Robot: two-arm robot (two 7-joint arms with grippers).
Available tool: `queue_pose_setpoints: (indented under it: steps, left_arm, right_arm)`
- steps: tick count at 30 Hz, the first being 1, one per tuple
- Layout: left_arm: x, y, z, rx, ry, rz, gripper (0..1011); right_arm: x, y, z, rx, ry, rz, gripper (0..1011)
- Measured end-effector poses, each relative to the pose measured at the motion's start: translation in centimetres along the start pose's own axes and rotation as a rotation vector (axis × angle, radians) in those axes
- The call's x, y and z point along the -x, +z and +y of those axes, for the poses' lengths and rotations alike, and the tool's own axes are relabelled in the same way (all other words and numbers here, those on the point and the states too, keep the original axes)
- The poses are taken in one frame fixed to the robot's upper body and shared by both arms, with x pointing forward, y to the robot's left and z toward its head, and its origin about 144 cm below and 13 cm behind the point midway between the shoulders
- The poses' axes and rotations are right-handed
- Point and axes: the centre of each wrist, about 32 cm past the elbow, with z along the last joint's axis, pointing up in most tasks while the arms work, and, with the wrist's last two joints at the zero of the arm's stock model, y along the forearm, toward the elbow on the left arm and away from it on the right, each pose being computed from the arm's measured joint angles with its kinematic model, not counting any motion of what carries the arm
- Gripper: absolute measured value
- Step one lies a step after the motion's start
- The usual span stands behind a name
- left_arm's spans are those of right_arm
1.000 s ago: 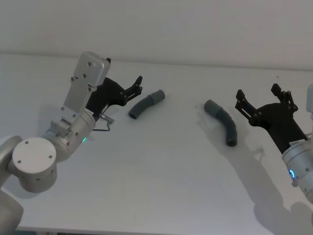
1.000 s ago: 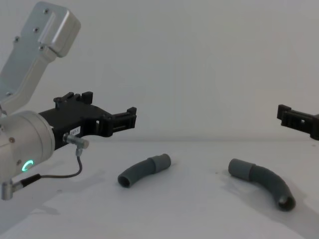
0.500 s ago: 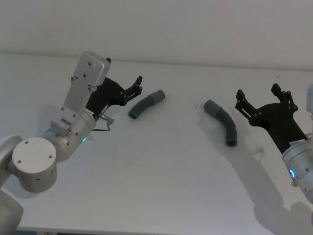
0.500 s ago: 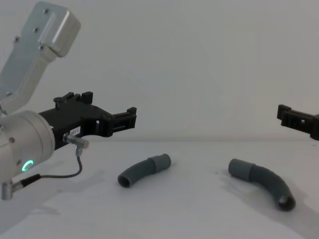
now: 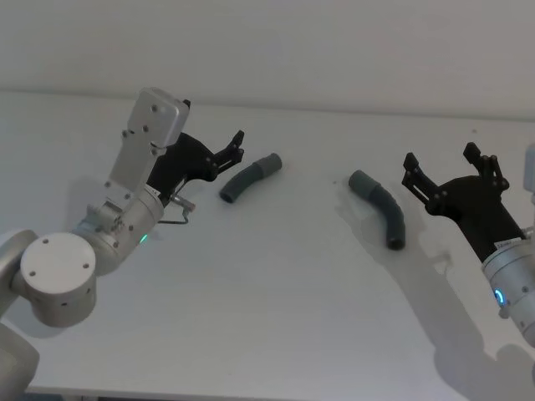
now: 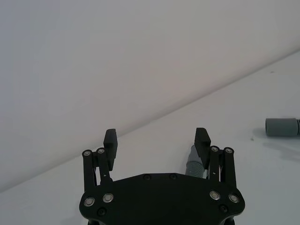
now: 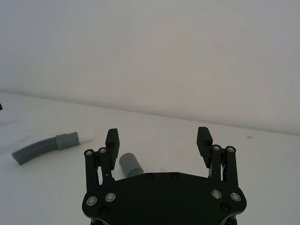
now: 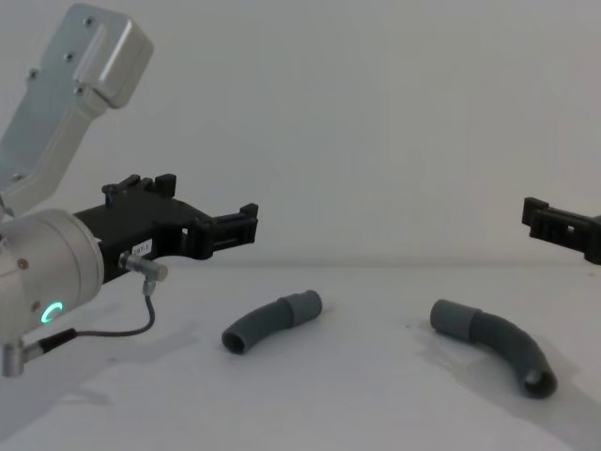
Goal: Use both hands to pick up one end of the pipe from the table, align the ends, and insert them.
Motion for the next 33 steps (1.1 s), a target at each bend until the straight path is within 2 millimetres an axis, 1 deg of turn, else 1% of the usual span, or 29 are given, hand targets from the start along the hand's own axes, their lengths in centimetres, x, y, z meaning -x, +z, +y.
queue_pose_setpoints:
  steps: [5, 12, 26, 33]
  left_arm:
    - [-0.3, 0.3, -0.1, -0.026, -0.03, -0.008, 1001]
    - [-1.1, 1.3, -0.7, -0.079, -0.108, -0.022, 1001]
    - [-3.1, 4.3, -2.7, -0.228, -0.288, -0.074, 1001]
    - [-3.9, 4.9, -3.6, -0.28, -0.332, -0.073, 1001]
  right_arm:
    - [0.0, 0.0, 0.0, 0.0, 0.0, 0.0, 1004]
    - [0.0, 0.0, 0.0, 0.0, 0.0, 0.0, 1003]
    - [0.0, 0.0, 0.0, 0.0, 0.0, 0.0, 1004]
    - [0.0, 0.0, 0.0, 0.0, 0.0, 0.0, 1004]
